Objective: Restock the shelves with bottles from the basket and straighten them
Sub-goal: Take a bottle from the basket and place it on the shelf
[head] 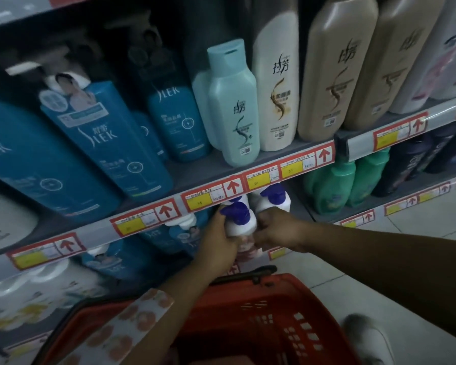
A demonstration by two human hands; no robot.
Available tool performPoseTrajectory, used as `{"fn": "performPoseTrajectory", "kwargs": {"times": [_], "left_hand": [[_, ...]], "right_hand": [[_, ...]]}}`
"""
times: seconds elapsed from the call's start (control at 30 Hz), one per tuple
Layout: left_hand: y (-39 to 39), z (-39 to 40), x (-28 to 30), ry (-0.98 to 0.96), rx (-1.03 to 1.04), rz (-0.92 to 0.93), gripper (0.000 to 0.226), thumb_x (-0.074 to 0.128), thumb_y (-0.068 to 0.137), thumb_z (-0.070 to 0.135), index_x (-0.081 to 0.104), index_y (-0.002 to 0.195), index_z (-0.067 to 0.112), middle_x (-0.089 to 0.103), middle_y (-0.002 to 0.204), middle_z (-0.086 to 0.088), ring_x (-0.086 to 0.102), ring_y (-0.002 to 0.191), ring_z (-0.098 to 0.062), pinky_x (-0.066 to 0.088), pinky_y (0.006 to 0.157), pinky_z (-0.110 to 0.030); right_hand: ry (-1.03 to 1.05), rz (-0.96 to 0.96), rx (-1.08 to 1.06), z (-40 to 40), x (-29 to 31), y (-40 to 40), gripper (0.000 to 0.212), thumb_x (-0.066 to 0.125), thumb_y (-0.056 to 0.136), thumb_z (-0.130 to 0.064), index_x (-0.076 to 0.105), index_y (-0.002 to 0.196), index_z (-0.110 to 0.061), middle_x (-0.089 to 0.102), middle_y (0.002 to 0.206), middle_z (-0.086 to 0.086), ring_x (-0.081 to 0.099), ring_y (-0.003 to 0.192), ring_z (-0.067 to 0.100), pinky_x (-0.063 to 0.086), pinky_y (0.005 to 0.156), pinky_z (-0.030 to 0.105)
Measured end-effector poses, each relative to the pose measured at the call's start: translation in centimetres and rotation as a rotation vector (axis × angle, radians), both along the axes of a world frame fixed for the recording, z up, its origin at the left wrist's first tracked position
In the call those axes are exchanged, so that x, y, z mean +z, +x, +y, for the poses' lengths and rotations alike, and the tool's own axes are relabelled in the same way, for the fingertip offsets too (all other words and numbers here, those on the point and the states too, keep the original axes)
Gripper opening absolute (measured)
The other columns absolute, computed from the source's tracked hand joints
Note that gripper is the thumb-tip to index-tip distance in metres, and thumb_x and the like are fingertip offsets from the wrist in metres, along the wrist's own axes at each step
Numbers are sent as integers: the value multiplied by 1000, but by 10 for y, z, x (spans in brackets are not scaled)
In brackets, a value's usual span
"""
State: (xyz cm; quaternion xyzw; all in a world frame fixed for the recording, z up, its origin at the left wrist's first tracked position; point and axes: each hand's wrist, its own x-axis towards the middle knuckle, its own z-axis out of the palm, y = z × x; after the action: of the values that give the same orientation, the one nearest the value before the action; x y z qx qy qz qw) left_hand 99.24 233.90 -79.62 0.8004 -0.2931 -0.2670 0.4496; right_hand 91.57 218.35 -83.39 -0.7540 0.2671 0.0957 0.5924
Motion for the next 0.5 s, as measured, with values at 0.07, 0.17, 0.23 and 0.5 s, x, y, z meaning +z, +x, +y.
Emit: {"fn": "performPoseTrajectory", "kwargs": {"times": [0.07, 0.17, 0.23, 0.5], "left_hand": [[2, -2, -1, -2, 18, -34, 64, 68, 84, -7, 45, 119, 41, 55, 120, 17, 51, 116, -5, 41, 93, -16], [2, -3, -5, -10, 22, -96, 63, 66, 84, -9, 45, 113, 43, 54, 123, 15, 50, 116, -3, 34, 87, -2], [2, -3, -8, -3, 27, -109, 61, 64, 83, -11, 48, 120, 35, 54, 127, 12, 49, 118, -5, 32, 85, 1], [0, -4, -8, 34, 78, -124, 64, 65, 84, -10, 49, 140, 17, 55, 140, 0, 49, 125, -11, 34, 100, -22]], "right_hand": [[-21, -22, -21, 3, 0, 3, 23, 75, 76, -7, 68, 95, 4, 71, 88, 17, 71, 81, 27, 61, 76, 36], [-38, -49, -39, 6, -1, 5, 33, 73, 67, -13, 68, 94, 5, 72, 91, 22, 71, 85, 33, 61, 82, 44], [-31, -61, -47, 8, -1, 6, 34, 73, 68, -12, 69, 98, 4, 72, 95, 24, 71, 93, 38, 59, 88, 52], [-74, -140, -84, 14, -5, 4, 28, 74, 79, -2, 71, 106, -4, 74, 98, 16, 71, 94, 32, 58, 90, 52]]}}
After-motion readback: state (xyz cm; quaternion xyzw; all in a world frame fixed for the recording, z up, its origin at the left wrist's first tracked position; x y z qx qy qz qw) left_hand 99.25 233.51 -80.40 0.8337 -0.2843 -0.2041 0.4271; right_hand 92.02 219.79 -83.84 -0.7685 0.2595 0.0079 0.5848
